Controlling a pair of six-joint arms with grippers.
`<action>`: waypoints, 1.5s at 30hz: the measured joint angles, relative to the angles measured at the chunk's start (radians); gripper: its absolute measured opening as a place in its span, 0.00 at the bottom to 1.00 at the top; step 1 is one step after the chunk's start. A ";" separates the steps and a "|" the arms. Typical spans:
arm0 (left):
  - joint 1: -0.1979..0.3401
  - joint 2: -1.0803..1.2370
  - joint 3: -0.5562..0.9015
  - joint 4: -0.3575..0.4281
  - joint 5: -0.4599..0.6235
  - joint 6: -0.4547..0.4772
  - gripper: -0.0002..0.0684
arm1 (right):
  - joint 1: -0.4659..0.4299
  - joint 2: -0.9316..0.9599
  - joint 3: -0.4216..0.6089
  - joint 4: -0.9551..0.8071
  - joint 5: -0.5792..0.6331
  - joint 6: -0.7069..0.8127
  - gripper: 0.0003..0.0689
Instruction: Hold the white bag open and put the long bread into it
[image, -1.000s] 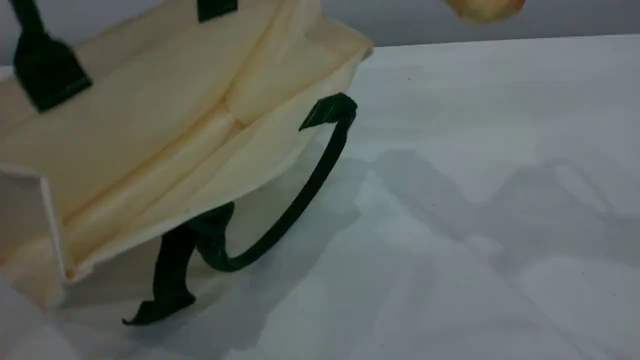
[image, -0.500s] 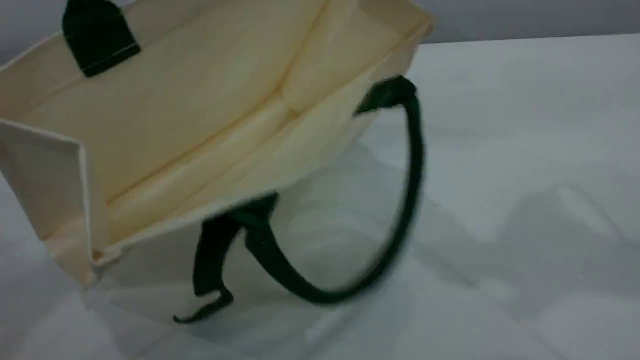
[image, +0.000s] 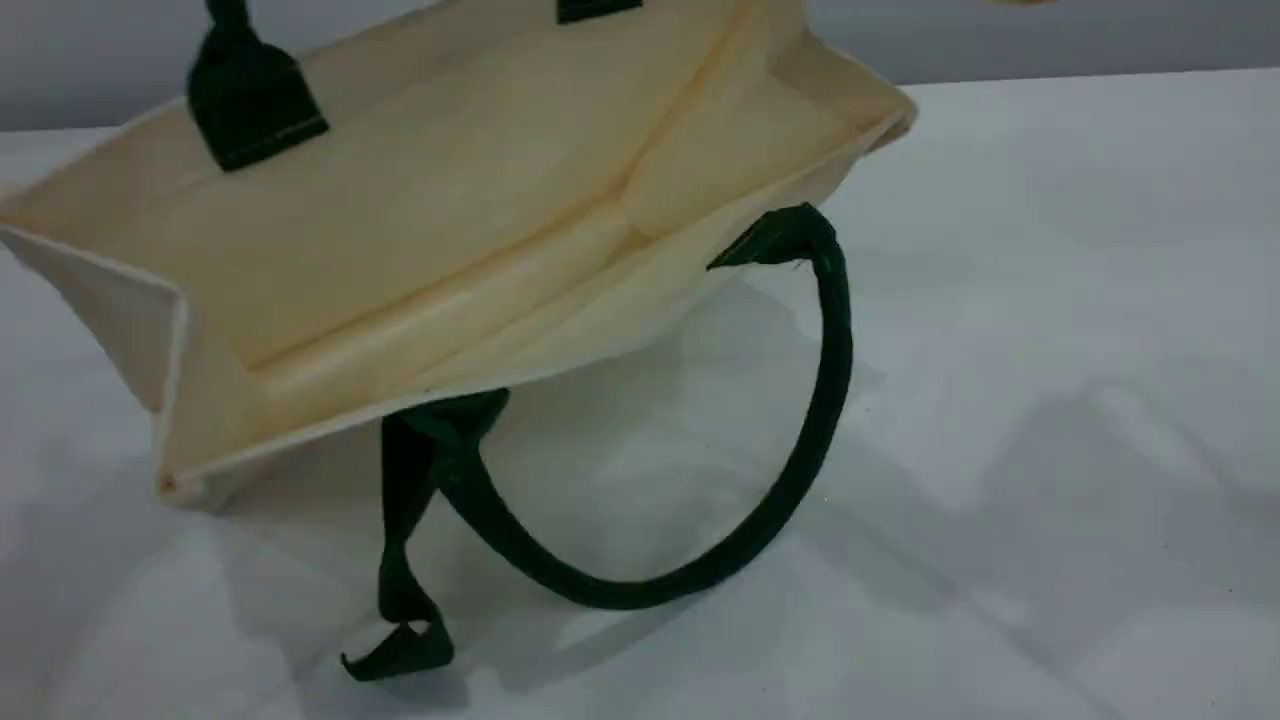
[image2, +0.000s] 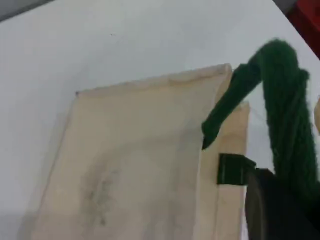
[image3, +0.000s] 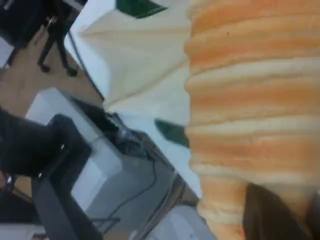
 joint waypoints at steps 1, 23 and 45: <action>0.000 0.001 0.000 0.000 -0.003 0.000 0.12 | 0.019 0.000 0.000 -0.008 0.000 0.000 0.07; 0.000 -0.006 -0.048 -0.004 0.053 -0.003 0.12 | 0.312 0.205 0.000 -0.045 -0.284 0.049 0.07; 0.000 -0.007 -0.048 -0.005 0.080 -0.004 0.12 | 0.312 0.501 -0.184 0.147 -0.356 -0.016 0.07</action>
